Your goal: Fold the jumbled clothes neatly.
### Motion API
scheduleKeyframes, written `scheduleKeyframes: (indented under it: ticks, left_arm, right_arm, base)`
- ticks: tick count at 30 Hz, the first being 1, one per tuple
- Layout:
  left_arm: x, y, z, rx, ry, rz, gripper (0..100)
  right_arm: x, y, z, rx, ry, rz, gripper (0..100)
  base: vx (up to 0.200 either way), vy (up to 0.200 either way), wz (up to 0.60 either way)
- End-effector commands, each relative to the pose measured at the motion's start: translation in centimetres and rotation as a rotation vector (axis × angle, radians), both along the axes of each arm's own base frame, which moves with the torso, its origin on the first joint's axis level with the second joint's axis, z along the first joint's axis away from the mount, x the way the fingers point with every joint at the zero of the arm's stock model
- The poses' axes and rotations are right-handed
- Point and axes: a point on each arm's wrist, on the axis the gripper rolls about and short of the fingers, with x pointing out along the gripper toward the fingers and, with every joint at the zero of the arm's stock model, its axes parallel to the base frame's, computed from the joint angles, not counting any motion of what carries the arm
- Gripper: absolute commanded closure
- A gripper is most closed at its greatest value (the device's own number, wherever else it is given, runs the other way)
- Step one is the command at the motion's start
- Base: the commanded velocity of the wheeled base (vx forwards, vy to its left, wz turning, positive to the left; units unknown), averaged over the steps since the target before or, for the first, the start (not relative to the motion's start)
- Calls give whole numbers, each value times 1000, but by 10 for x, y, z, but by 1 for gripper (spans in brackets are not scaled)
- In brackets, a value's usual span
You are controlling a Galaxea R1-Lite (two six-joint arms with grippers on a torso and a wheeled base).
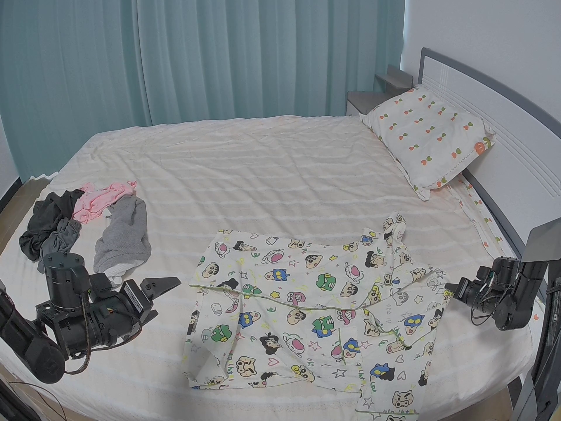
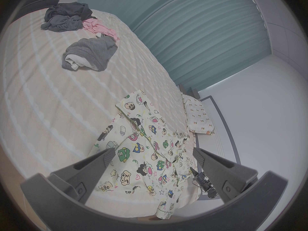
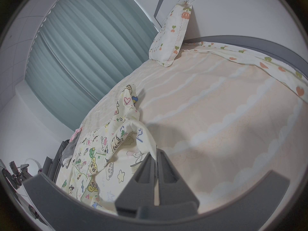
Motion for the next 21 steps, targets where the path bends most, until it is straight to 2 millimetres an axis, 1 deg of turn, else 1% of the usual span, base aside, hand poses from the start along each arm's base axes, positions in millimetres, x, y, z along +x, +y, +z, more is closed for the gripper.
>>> scheduleKeyframes:
  ticks: [1, 9, 14, 16, 17, 21]
  left_arm:
    - [1, 0, -2, 2, 11, 0, 0]
    - [1, -1, -3, 3, 14, -1, 0]
    - [1, -2, -6, 5, 29, -10, 0]
    - [2, -6, -11, 11, 50, -27, 0]
    - [1, -9, -13, 12, 61, -37, 0]
    - [0, -18, -23, 24, 104, -82, 0]
  right_arm:
    - [1, -10, -2, 0, 0, -28, 100]
    - [8, -24, 0, -19, -6, -83, 100]
    - [8, -24, 1, -26, -8, -94, 100]
    - [7, -23, 0, -27, -3, -91, 100]
    - [7, -24, 0, -27, -3, -92, 0]
    - [5, -20, 7, -31, -19, -85, 0]
  base:
    - [0, 0, 0]
    - [0, 0, 0]
    - [0, 0, 0]
    - [0, 0, 0]
    - [0, 0, 0]
    - [0, 0, 0]
